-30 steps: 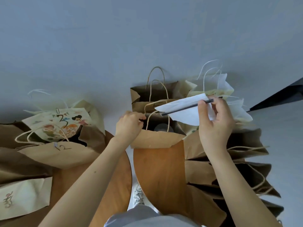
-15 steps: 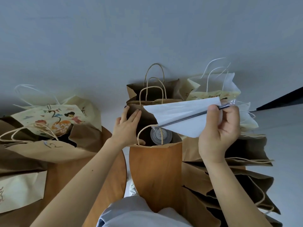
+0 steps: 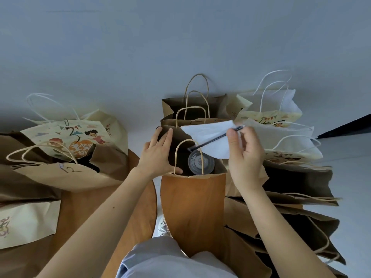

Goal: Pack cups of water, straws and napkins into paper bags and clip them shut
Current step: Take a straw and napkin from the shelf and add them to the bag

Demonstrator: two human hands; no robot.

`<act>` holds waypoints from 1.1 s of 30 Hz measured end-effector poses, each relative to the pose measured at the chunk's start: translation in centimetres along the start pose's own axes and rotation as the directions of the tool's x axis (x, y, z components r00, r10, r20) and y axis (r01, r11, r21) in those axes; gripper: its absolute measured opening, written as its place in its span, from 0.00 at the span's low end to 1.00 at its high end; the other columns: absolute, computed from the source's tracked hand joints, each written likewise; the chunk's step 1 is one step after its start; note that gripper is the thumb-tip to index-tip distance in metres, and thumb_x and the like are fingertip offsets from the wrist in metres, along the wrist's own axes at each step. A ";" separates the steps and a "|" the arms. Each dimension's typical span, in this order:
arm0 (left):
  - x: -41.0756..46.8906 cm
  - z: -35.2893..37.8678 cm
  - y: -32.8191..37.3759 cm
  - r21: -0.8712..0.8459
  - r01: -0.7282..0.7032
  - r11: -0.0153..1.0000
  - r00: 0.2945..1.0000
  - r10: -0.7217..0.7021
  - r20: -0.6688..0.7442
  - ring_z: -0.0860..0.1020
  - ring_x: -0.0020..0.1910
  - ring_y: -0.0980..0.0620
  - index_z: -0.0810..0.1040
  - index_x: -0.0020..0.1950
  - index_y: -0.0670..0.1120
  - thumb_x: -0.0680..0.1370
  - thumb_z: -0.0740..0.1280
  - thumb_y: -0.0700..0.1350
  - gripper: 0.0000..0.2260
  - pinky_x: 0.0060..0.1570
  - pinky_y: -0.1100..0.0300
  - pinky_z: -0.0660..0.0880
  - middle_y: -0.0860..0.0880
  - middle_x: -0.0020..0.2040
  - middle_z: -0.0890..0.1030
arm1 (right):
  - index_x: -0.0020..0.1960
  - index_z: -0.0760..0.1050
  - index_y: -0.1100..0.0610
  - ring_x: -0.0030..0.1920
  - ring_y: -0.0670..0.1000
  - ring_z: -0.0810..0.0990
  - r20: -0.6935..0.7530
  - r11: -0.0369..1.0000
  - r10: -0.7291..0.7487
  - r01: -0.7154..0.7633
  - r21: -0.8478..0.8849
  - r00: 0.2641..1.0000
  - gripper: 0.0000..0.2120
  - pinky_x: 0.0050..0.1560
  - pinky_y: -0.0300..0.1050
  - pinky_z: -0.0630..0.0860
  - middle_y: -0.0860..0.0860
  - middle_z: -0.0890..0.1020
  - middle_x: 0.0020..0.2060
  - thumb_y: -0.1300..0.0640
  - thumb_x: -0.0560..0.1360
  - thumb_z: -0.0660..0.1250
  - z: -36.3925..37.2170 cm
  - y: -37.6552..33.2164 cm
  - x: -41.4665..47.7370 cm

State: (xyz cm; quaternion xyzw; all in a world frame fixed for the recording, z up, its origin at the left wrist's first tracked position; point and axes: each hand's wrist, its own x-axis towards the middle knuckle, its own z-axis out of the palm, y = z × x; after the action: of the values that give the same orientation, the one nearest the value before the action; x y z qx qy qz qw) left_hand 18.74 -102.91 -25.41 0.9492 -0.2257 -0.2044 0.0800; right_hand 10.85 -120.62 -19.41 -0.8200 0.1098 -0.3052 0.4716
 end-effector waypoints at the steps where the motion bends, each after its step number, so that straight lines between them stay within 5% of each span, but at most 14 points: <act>1: -0.1 -0.1 0.0 -0.011 0.010 1.000 1.000 -0.010 -0.002 0.37 0.75 0.49 0.38 0.76 0.47 0.67 0.70 0.64 0.53 0.72 0.46 0.48 0.49 0.77 0.47 | 0.45 0.73 0.53 0.41 0.33 0.72 0.037 0.999 0.005 -0.004 -0.038 0.999 0.06 0.38 0.25 0.66 0.38 0.72 0.39 0.54 0.77 0.59 0.3 0.4 -0.3; 5: -0.3 -0.4 -0.2 -0.024 0.021 0.999 1.000 -0.022 -0.011 0.38 0.75 0.49 0.36 0.76 0.45 0.66 0.70 0.65 0.55 0.72 0.47 0.50 0.48 0.77 0.47 | 0.51 0.77 0.61 0.47 0.33 0.72 0.118 0.993 0.042 -0.028 -0.117 0.992 0.15 0.45 0.23 0.67 0.47 0.78 0.45 0.52 0.77 0.59 1.7 2.1 -1.2; 10: -0.3 -0.4 -0.3 -0.039 0.019 0.999 1.000 -0.019 -0.015 0.38 0.75 0.50 0.37 0.76 0.45 0.67 0.70 0.65 0.54 0.72 0.47 0.52 0.49 0.77 0.48 | 0.51 0.79 0.63 0.50 0.40 0.73 0.232 0.992 0.051 -0.023 -0.122 0.971 0.11 0.48 0.22 0.68 0.56 0.81 0.47 0.56 0.76 0.63 3.8 3.3 -1.6; 21: 0.0 -0.5 -0.6 -0.063 0.021 0.998 1.000 -0.022 -0.021 0.39 0.75 0.49 0.38 0.76 0.45 0.68 0.69 0.65 0.52 0.71 0.48 0.53 0.49 0.77 0.48 | 0.58 0.77 0.59 0.54 0.47 0.76 0.338 0.966 0.219 -0.155 -0.205 0.915 0.13 0.51 0.26 0.70 0.54 0.80 0.54 0.57 0.75 0.67 4.8 4.5 -2.0; 30: 0.5 -0.8 -0.5 -0.069 0.010 0.998 1.000 -0.011 -0.015 0.39 0.75 0.50 0.40 0.76 0.46 0.69 0.69 0.64 0.51 0.71 0.47 0.53 0.49 0.77 0.49 | 0.65 0.71 0.53 0.53 0.27 0.68 0.383 0.966 0.247 -0.199 -0.163 0.890 0.23 0.46 0.17 0.64 0.42 0.72 0.57 0.56 0.72 0.71 4.7 3.4 -0.8; 33: 0.5 -1.0 -0.5 -0.079 0.007 0.997 1.000 -0.008 -0.013 0.39 0.75 0.50 0.41 0.76 0.46 0.69 0.69 0.64 0.50 0.71 0.47 0.53 0.49 0.77 0.49 | 0.65 0.71 0.53 0.52 0.33 0.71 0.357 0.978 0.199 -0.159 -0.138 0.913 0.23 0.49 0.20 0.66 0.42 0.73 0.56 0.55 0.72 0.71 4.5 3.2 -0.2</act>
State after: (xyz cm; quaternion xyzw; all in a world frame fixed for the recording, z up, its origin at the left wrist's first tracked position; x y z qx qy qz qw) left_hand 19.74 -102.65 -24.84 0.9474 -0.2133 -0.2071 0.1181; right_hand 13.70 -119.07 -23.85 -0.8729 0.1098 -0.0951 0.4657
